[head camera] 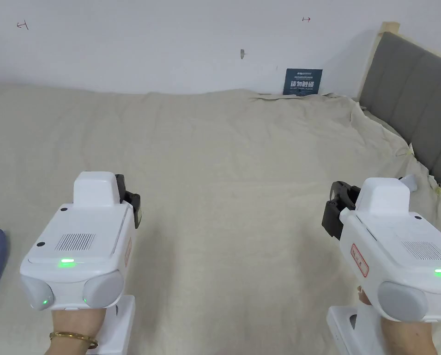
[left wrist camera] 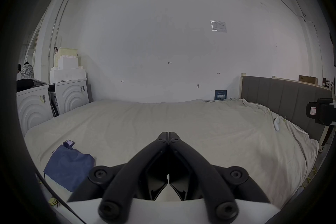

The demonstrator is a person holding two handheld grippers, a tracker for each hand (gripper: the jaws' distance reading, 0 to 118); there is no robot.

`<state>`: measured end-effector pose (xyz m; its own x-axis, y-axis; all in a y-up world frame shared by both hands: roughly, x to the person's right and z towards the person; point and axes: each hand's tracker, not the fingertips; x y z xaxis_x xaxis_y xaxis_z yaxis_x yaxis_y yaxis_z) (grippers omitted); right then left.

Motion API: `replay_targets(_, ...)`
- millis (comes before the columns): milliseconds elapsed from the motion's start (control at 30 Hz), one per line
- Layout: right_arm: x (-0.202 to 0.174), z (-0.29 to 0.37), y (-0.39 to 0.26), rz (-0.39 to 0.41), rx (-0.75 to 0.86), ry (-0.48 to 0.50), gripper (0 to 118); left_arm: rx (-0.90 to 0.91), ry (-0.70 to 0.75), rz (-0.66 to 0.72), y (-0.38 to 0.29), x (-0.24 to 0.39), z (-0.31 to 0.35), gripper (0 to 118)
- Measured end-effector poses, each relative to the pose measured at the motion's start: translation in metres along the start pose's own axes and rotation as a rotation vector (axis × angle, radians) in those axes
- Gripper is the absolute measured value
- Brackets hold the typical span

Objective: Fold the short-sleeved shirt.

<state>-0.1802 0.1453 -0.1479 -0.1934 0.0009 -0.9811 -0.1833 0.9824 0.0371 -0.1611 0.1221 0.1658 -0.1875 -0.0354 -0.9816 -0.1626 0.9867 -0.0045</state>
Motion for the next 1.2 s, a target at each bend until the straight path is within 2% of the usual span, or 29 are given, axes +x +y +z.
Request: replay_targets(1200, -0.001, 0.0038, 0.0036, -0.004, 0.019, 0.007, 0, 0.016, -0.004, -0.005, 0.0025, 0.0056, 0.0013, 0)
